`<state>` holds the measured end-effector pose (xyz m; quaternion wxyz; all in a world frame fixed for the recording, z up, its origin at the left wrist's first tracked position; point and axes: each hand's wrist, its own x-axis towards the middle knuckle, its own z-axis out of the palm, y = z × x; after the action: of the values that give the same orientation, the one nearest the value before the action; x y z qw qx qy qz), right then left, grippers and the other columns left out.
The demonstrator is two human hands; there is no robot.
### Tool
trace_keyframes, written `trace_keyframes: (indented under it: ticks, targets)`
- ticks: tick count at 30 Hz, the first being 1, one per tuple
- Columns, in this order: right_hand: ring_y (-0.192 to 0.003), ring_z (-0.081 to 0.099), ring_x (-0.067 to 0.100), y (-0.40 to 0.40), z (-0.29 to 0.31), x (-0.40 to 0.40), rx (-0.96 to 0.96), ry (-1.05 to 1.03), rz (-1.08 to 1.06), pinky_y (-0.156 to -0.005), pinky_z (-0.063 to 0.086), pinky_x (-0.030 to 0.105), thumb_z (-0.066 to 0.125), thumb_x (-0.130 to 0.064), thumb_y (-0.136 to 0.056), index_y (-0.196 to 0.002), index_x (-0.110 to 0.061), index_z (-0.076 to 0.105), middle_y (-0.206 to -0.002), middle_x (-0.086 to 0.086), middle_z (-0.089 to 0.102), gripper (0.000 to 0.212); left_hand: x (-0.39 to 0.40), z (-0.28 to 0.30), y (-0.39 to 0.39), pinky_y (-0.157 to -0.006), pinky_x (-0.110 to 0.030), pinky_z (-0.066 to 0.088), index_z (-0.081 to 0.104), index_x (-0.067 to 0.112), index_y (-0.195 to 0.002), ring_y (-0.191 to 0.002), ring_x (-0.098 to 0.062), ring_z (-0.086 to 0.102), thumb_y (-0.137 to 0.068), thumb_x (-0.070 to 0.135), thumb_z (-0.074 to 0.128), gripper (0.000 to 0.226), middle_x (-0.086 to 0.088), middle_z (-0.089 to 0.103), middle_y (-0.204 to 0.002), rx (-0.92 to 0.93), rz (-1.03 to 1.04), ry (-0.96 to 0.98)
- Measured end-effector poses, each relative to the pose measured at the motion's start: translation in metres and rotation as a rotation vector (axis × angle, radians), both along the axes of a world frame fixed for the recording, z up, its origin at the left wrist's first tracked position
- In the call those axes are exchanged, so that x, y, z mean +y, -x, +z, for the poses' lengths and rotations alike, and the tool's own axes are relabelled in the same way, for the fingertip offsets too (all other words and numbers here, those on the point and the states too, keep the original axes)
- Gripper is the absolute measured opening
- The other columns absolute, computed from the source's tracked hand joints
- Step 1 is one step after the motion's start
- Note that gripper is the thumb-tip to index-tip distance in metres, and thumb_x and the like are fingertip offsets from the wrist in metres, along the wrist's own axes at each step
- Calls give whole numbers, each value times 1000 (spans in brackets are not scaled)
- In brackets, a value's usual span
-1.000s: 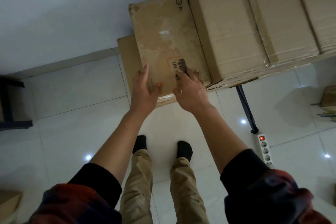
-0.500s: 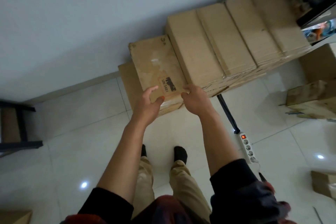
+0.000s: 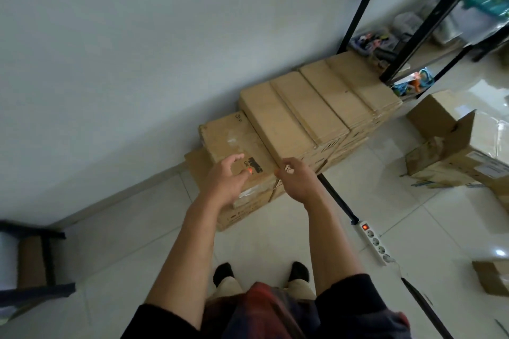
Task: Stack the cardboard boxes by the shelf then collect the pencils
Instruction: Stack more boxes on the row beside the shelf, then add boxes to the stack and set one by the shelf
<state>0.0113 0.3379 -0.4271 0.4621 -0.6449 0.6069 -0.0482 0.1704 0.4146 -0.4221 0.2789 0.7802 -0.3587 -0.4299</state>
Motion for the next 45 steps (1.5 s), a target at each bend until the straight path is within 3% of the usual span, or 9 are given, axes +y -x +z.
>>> trace_keyframes:
  ticks: [4,7,8,11,13,18,23,33,45]
  targets:
    - [-134,41,27,8,17,1,19,26,20,-108,37,40,52,-35,-98,-144,-22,44,-147,6,45,49,-2,26,8,-98,-29,42,41,33,-145,-125,-20,51,-97,37,56,50,-1,33,-156,-85,-76,34]
    - [-137,38,28,23,23,-4,14,29,12,-111,35,46,54,-36,-96,-144,-26,42,-149,6,42,50,-9,37,20,-50,-3,41,40,32,-145,-68,1,48,-98,36,55,50,-1,38,-152,-113,-97,51]
    - [-138,37,28,28,24,-6,21,35,13,-111,35,47,55,-37,-96,-144,-27,42,-149,6,41,51,-11,42,26,-47,-1,38,40,31,-146,-67,1,47,-98,35,55,50,-1,39,-152,-112,-90,59]
    - [-140,33,30,55,29,-12,61,56,52,-113,33,49,57,-40,-94,-146,-26,41,-152,6,38,56,-16,49,51,-72,-18,47,42,32,-144,-91,-12,63,-97,38,56,50,-2,44,-147,-121,-78,99]
    - [-141,30,30,81,34,-18,71,49,48,-113,32,48,58,-41,-94,-147,-26,40,-151,6,39,58,-22,52,76,-69,-19,45,43,32,-143,-83,-8,61,-96,37,57,48,-3,49,-142,-98,-73,110]
    - [-137,37,31,155,42,-29,90,71,5,-111,36,48,61,-41,-91,-146,-27,39,-149,6,42,61,-34,49,149,-100,-32,39,44,29,-144,-134,-22,44,-95,36,59,52,-2,42,-150,-87,-115,130]
    - [-141,30,29,217,38,-33,85,117,-33,-114,31,45,59,-36,-93,-149,-23,37,-154,4,35,61,-45,40,213,-100,-31,36,39,29,-147,-134,-21,42,-95,39,59,57,-1,40,-150,-122,-149,123]
    - [-145,21,34,267,21,-66,106,120,0,-117,23,49,57,-43,-94,-149,-25,36,-158,-2,30,62,-85,19,250,-111,-55,33,32,30,-149,-139,-26,34,-89,44,63,69,0,35,-151,-217,-192,4]
    - [-145,22,29,340,14,-134,120,62,-94,-116,25,49,57,-43,-94,-151,-25,31,-158,2,29,65,-169,7,313,-107,-54,38,32,30,-149,-137,-30,38,-89,48,62,70,-4,34,-153,-264,-318,-74]
